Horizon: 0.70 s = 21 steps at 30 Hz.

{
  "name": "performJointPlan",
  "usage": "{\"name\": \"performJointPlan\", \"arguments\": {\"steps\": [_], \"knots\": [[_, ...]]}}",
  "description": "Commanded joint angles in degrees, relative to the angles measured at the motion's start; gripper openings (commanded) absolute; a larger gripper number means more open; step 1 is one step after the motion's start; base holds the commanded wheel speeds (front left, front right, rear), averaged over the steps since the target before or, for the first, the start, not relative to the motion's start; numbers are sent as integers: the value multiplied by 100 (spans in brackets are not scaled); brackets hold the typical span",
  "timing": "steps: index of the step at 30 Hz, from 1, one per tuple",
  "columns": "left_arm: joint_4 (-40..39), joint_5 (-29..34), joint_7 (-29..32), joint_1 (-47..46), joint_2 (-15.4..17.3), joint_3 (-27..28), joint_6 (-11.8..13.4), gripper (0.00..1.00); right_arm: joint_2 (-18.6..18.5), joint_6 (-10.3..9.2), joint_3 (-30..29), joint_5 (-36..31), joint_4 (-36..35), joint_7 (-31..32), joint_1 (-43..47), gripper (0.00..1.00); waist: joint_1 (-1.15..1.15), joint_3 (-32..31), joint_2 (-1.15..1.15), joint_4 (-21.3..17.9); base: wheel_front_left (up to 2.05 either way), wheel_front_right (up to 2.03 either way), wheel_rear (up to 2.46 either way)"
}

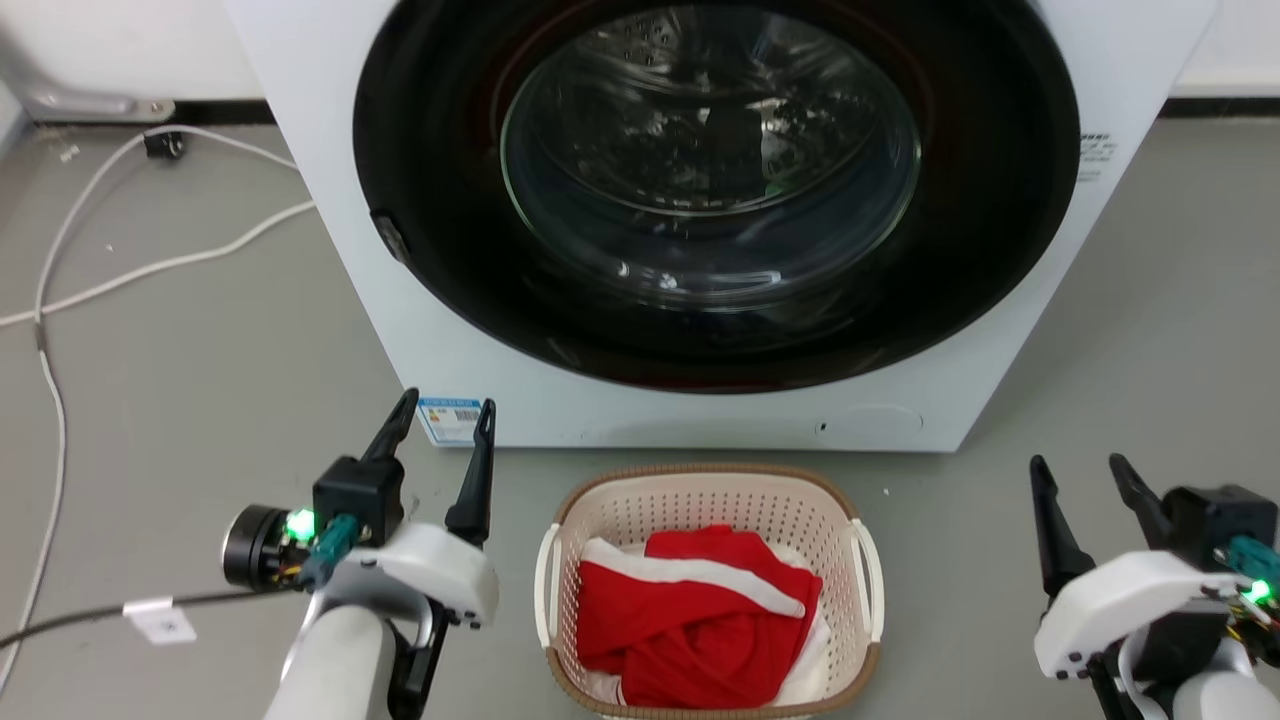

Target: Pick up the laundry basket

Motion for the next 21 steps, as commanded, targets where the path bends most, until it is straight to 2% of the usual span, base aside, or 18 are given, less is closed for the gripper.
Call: {"name": "performJointPlan", "arguments": {"steps": [1, 13, 21], "knots": [[124, -72, 75, -169, 9, 5, -45, 100, 7, -4, 9, 16, 110, 115, -156, 100, 0, 176, 0, -19, 0, 0, 0], [1767, -610, 1205, -1302, -3, -309, -352, 100, -28, -4, 240, 143, 1413, 1338, -1210, 100, 0, 935, 0, -90, 0, 0, 0], [2780, -1139, 2086, -1937, 53, -909, -404, 100, -191, -5, 620, 433, 2379, 1581, -1940, 100, 0, 1460, 0, -172, 0, 0, 0]]}}
